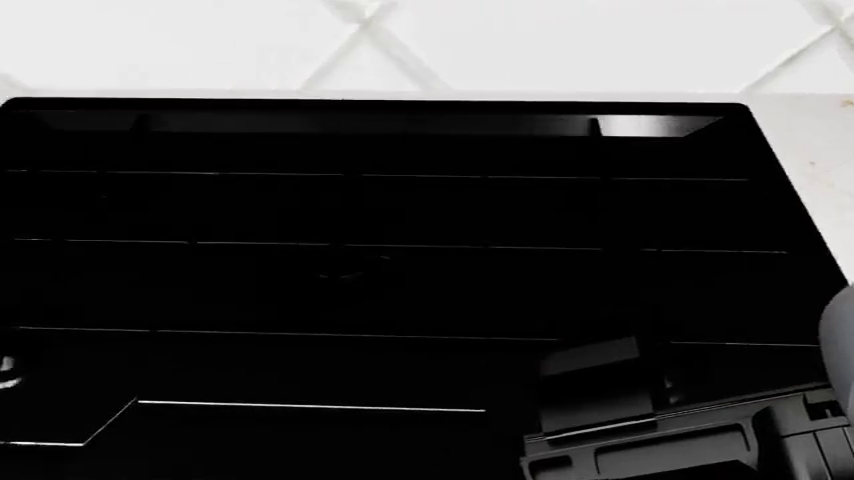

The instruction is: Place the avocado, onion, tomato and bell pepper on the cutting board.

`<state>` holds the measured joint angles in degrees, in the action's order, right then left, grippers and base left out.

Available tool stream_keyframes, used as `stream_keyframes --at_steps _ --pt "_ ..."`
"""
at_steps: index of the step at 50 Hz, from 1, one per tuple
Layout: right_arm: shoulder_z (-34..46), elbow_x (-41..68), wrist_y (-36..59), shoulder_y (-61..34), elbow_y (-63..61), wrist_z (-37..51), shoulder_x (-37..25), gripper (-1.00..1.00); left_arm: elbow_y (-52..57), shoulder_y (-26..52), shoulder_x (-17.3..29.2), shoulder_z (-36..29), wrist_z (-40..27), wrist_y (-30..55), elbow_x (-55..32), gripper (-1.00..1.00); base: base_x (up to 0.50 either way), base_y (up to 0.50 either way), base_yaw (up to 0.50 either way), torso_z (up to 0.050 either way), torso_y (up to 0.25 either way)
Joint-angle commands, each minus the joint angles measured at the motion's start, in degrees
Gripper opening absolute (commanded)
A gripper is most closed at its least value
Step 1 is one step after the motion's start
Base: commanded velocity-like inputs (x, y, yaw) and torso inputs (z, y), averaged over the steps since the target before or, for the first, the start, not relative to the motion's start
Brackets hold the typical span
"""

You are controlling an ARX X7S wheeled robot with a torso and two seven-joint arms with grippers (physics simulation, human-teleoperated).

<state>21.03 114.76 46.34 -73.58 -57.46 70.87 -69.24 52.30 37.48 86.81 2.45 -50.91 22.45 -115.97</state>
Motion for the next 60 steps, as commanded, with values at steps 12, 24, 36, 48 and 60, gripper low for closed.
stream_keyframes --at_steps 12,24,36,48,60 --pt "-2.0 -0.9 -0.4 -0.1 0.1 -1.9 2.0 1.0 -0.5 -7.2 -9.1 18.5 -0.3 12.3 -2.0 1.0 0.0 0.5 0.0 0.0 0.0" --pt "-1.3 1.1 0.6 -3.0 0.7 -1.0 2.7 1.0 -0.7 -5.7 -8.3 16.5 -0.2 11.2 -1.9 1.0 0.0 0.5 0.0 0.0 0.0" --pt "-2.7 -0.7 -0.2 0.7 -0.2 -2.0 2.1 1.0 -0.5 -5.7 -8.8 16.7 -0.6 12.0 -1.9 1.0 0.0 0.5 0.0 0.0 0.0" --pt "-3.6 0.0 -0.4 1.1 -0.6 -1.7 1.5 1.0 -0.7 -6.8 -10.1 20.0 -1.4 14.2 -3.5 1.0 0.0 0.5 0.0 0.0 0.0" --pt "-4.7 -0.3 -0.5 2.6 -1.0 -1.8 1.4 1.0 -0.6 -6.7 -10.7 19.2 -1.5 14.6 -2.6 1.0 0.0 0.5 0.0 0.0 0.0"
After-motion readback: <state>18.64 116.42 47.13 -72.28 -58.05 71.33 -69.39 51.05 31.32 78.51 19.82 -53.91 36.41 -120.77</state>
